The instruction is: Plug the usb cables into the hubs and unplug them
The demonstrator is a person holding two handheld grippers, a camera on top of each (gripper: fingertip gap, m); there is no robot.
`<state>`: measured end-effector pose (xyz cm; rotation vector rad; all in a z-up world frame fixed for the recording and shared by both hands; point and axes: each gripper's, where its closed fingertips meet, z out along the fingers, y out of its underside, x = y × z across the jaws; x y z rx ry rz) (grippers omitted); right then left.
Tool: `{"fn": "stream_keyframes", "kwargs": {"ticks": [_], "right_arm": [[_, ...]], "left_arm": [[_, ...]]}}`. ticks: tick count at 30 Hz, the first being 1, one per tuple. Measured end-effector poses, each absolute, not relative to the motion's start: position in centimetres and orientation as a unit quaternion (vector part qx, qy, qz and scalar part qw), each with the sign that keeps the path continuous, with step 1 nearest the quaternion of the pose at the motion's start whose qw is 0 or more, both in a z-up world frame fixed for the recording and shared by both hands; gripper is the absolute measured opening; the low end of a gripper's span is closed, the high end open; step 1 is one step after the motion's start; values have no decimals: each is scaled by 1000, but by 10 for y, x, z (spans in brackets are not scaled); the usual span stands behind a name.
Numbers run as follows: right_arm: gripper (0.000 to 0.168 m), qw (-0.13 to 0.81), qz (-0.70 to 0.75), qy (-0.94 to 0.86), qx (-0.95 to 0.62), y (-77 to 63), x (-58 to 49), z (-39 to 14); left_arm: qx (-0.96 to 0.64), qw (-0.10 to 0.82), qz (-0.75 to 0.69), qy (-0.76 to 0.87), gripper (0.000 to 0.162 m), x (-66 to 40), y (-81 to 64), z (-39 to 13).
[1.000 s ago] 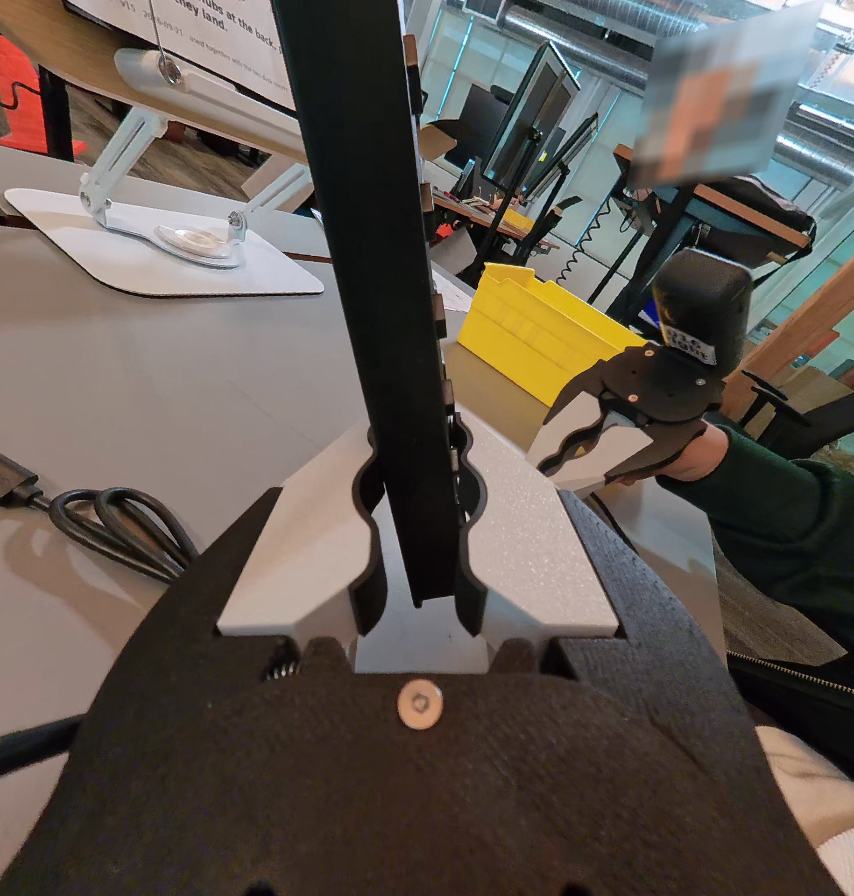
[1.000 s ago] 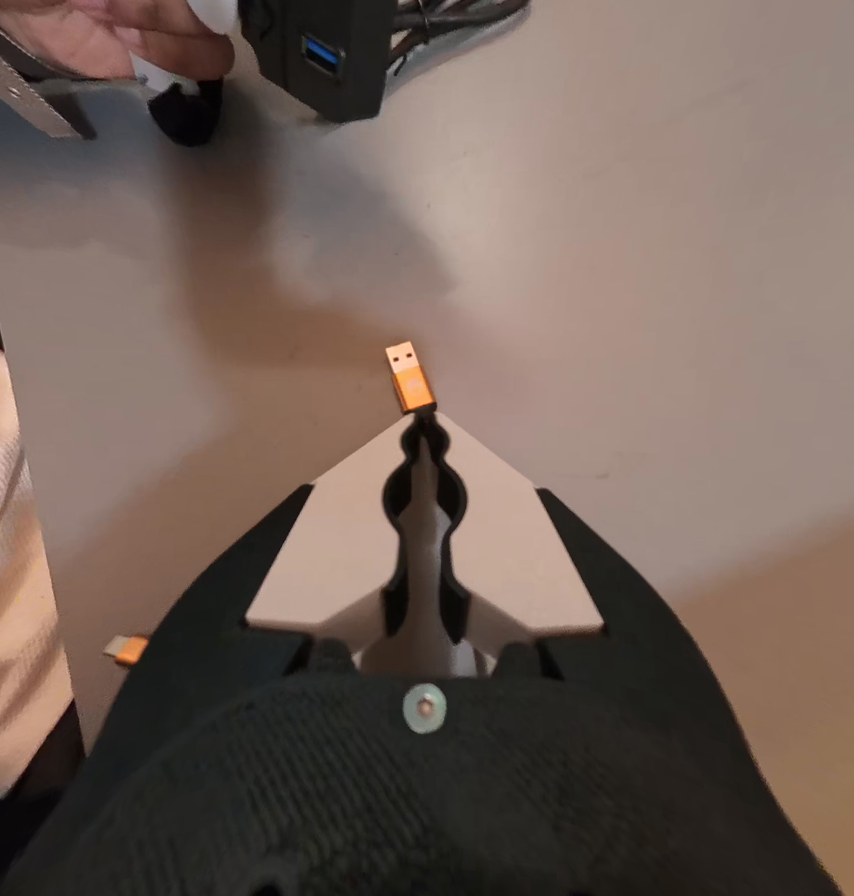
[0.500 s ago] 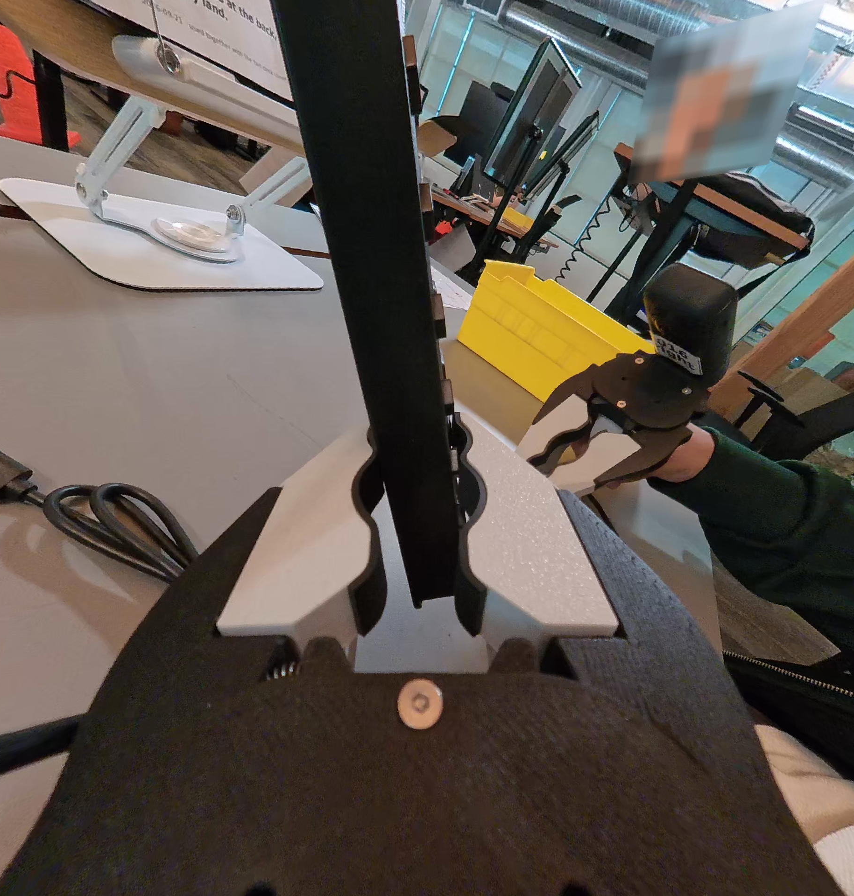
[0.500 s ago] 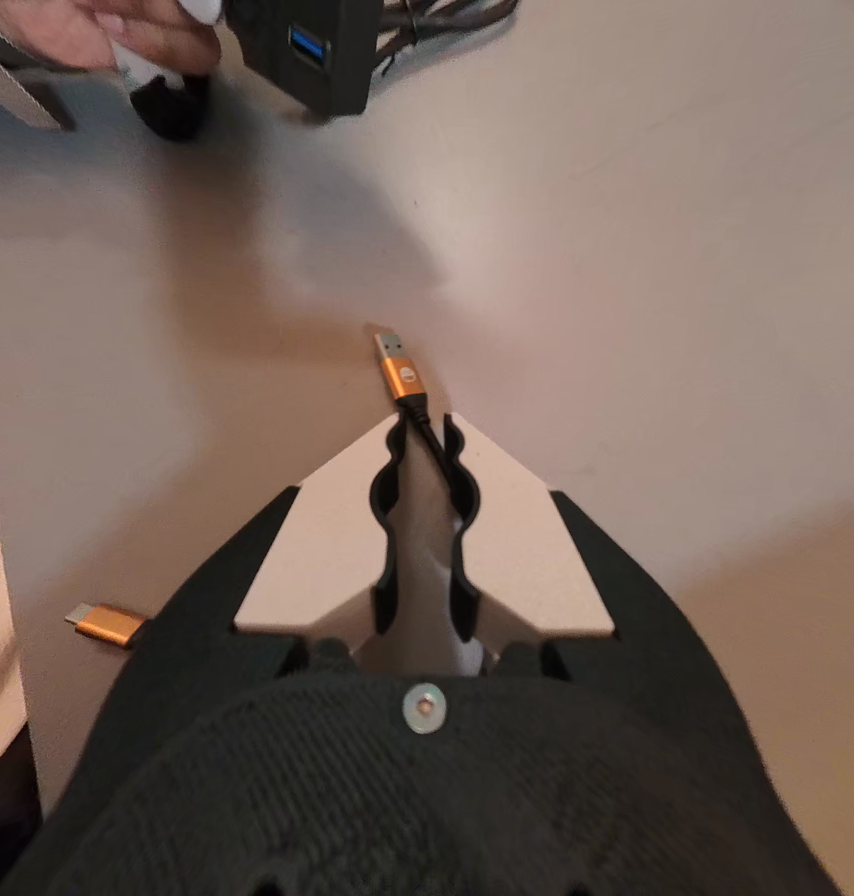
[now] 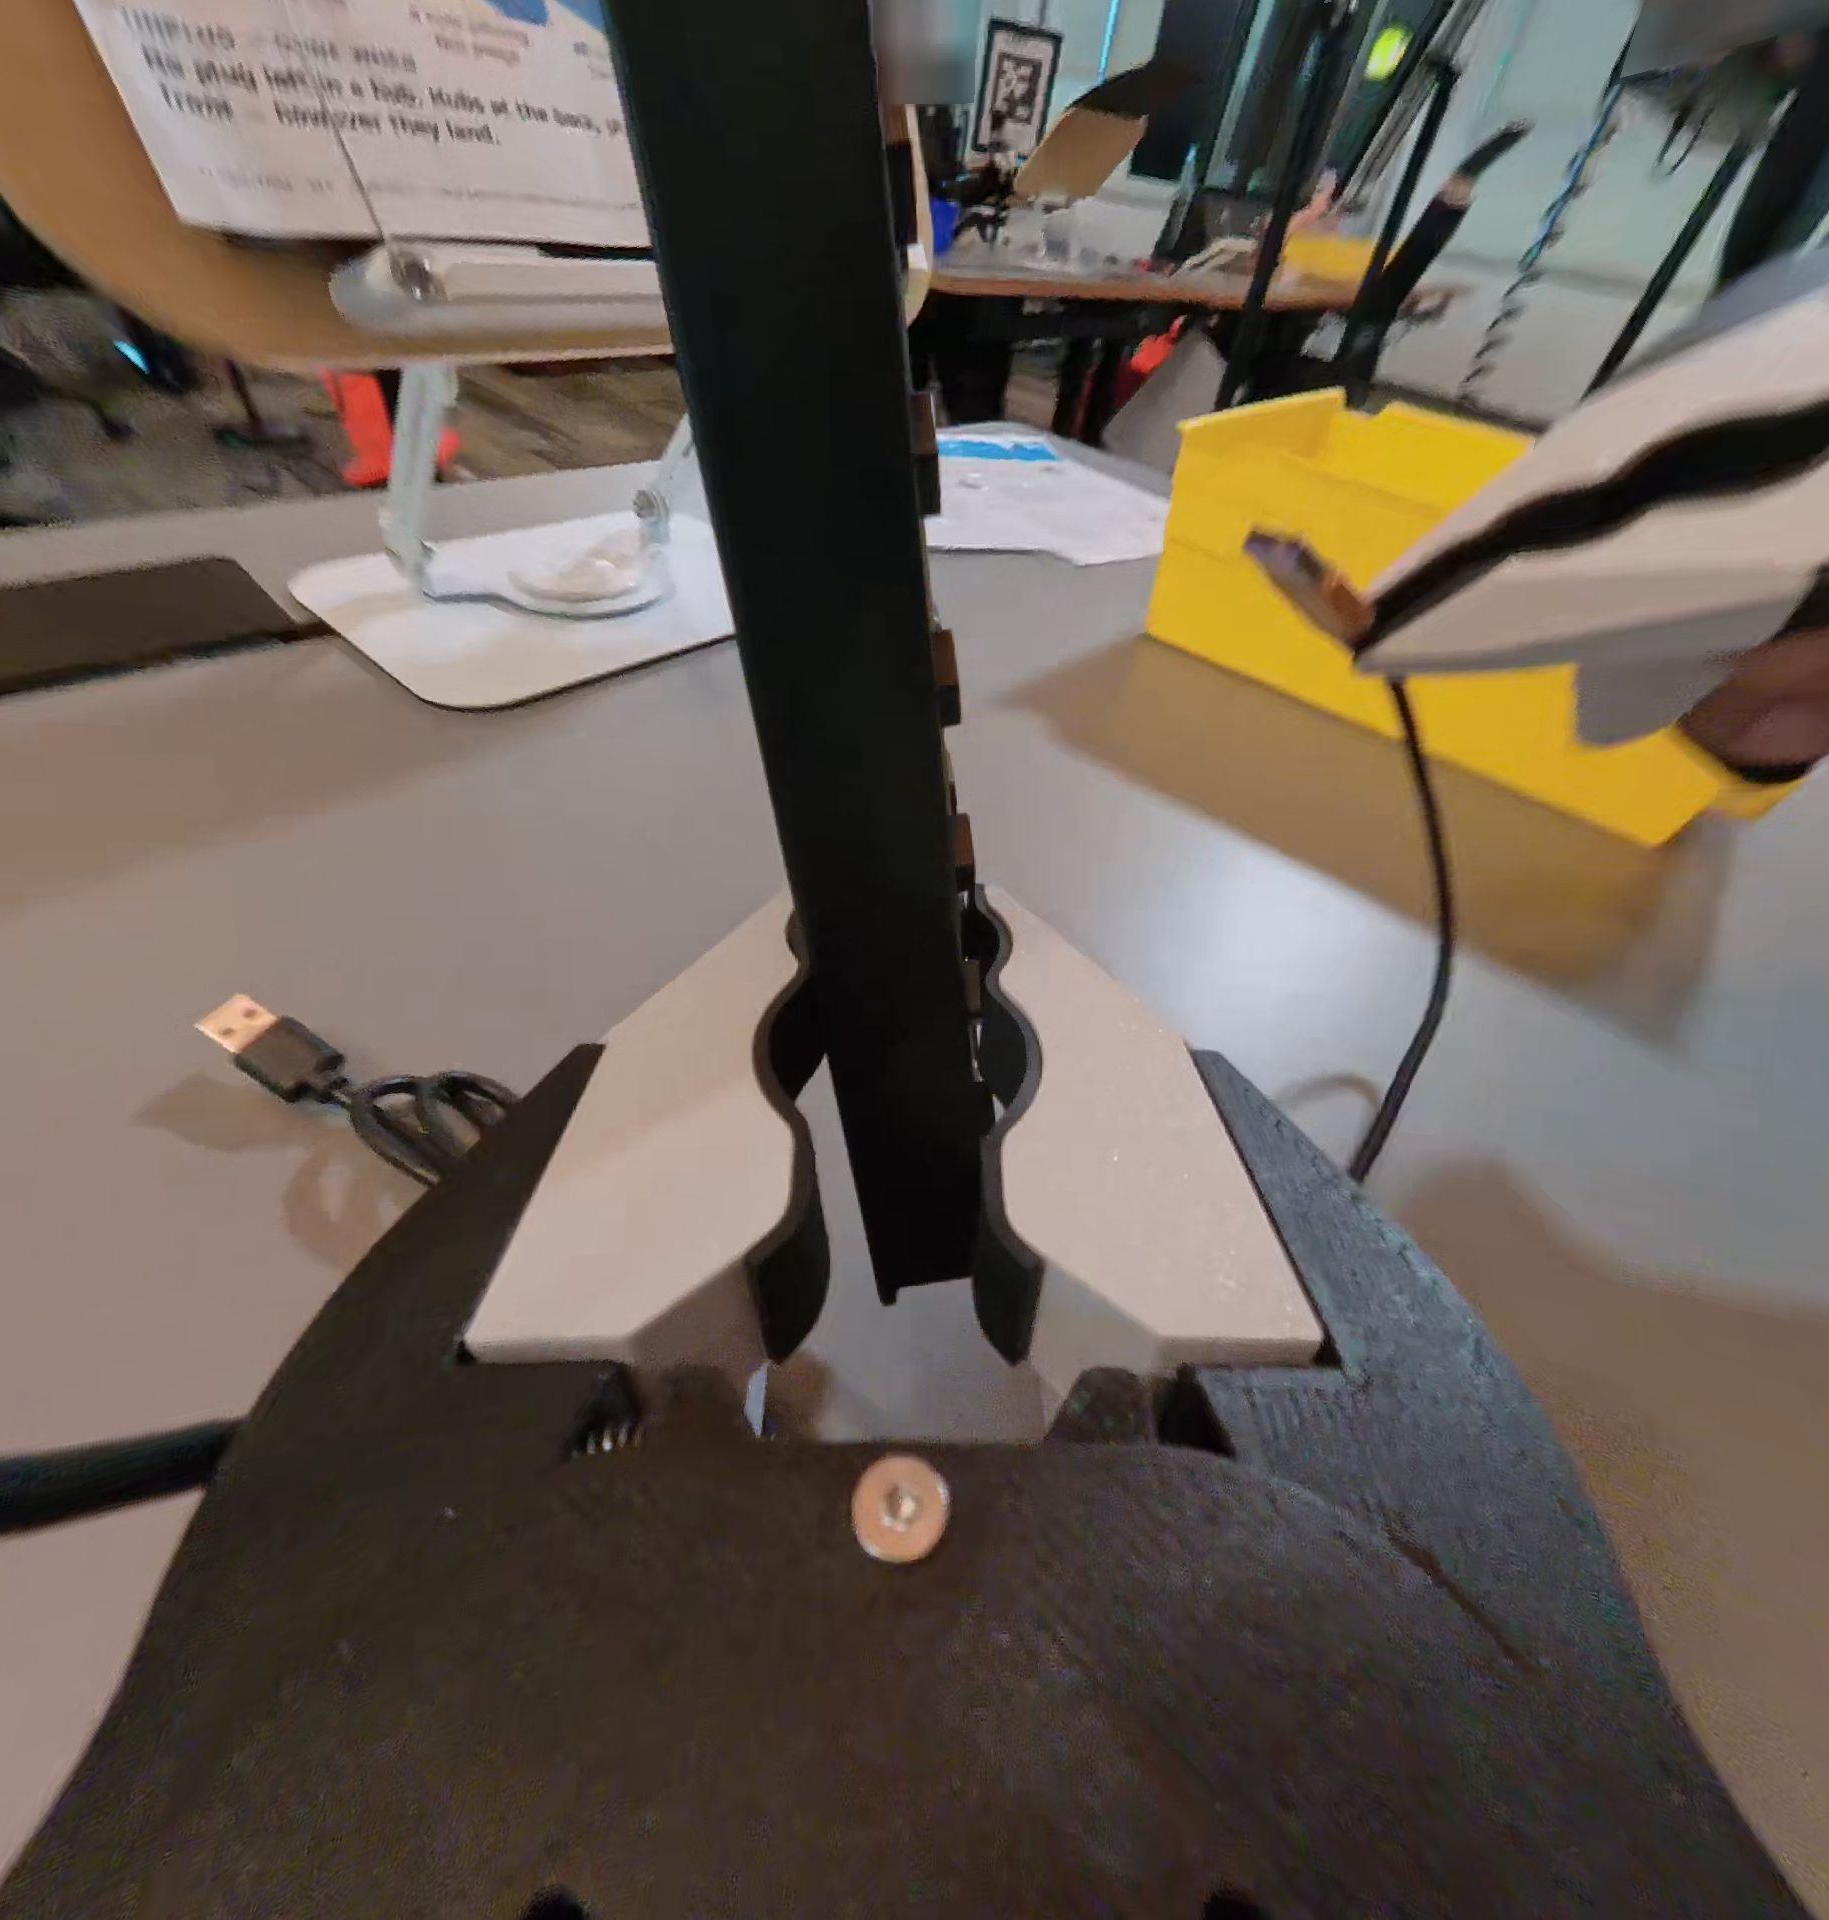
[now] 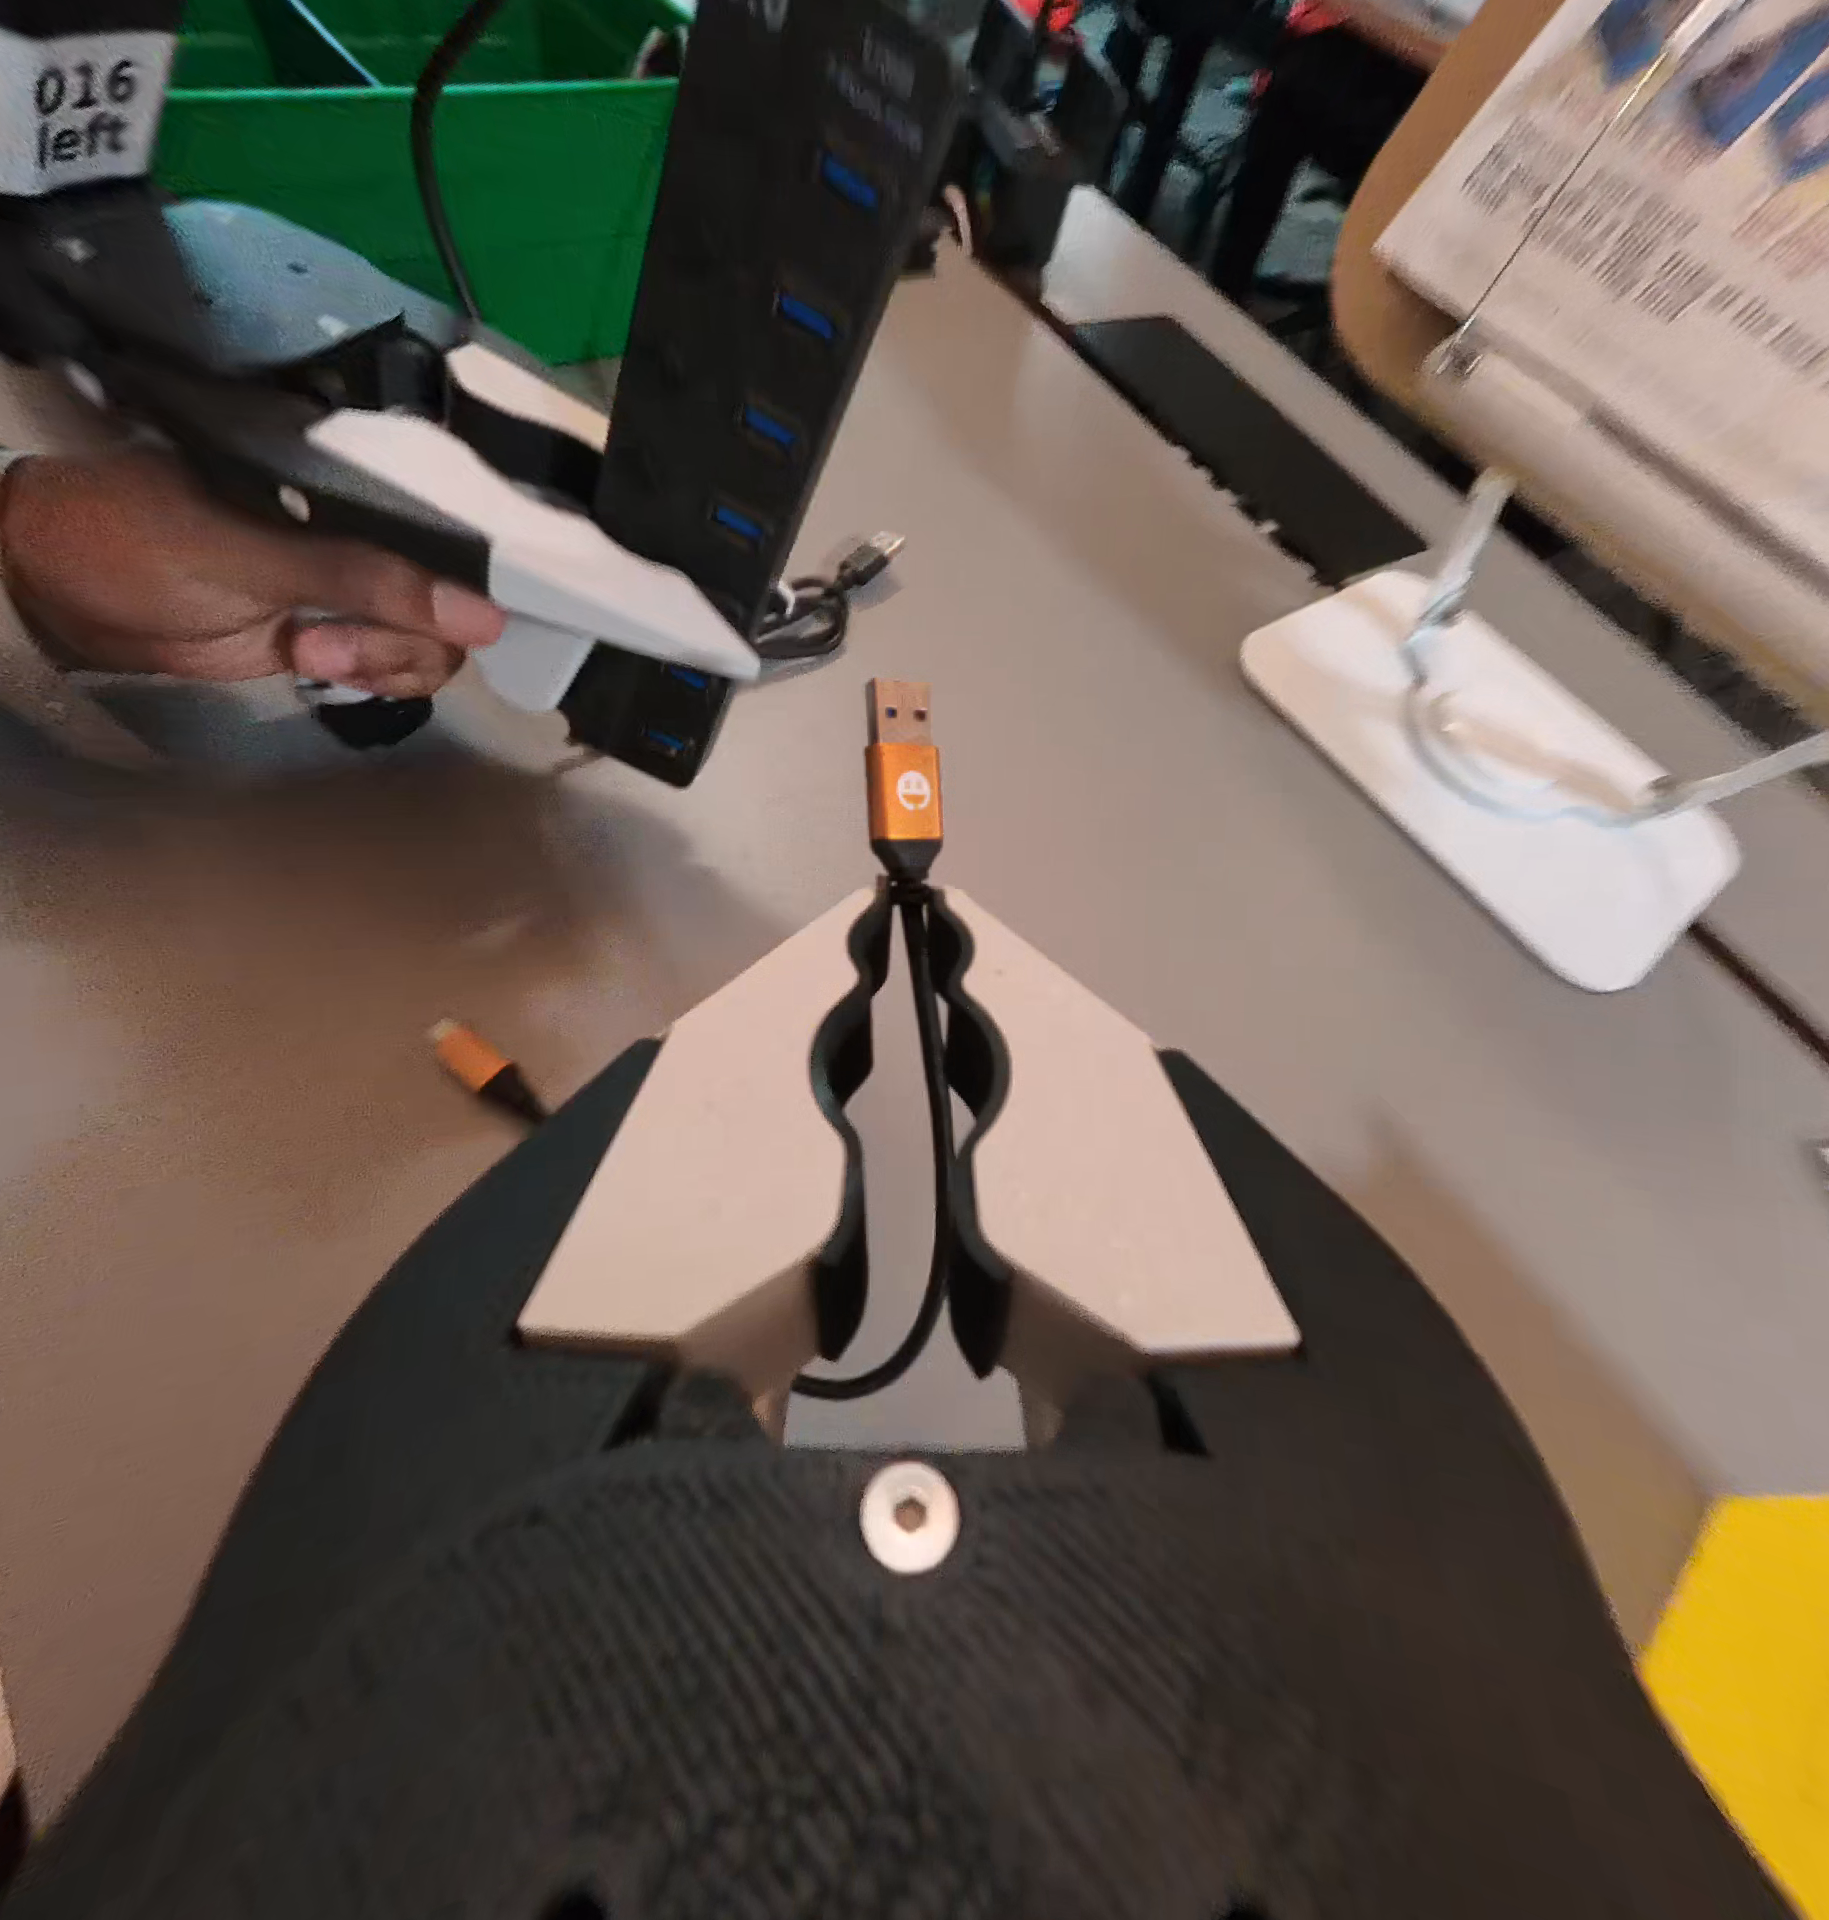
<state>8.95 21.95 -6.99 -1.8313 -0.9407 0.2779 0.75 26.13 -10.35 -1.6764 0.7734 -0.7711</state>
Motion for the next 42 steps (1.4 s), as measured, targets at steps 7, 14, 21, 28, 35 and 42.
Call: {"fn": "stream_keyframes", "kwargs": {"ticks": [7,14,21,28,35,42], "right_arm": [[5,490,62,-384,-780,206,64,-50],[5,474,119,-330,-808,204,72,-45],[5,472,124,-317,-813,205,77,-45],[5,461,111,-325,-818,204,72,-55],[5,454,115,-321,-823,205,74,-60],[5,455,130,-315,-823,204,74,-56]], "left_arm": [[-699,575,-153,396,21,13,253,-107],[-677,586,-107,433,21,22,243,-107],[-666,591,-74,449,21,22,243,-110],[-673,587,-76,442,21,21,245,-112],[-663,598,-60,447,21,21,245,-110],[-656,601,-31,455,21,17,249,-112]]}}
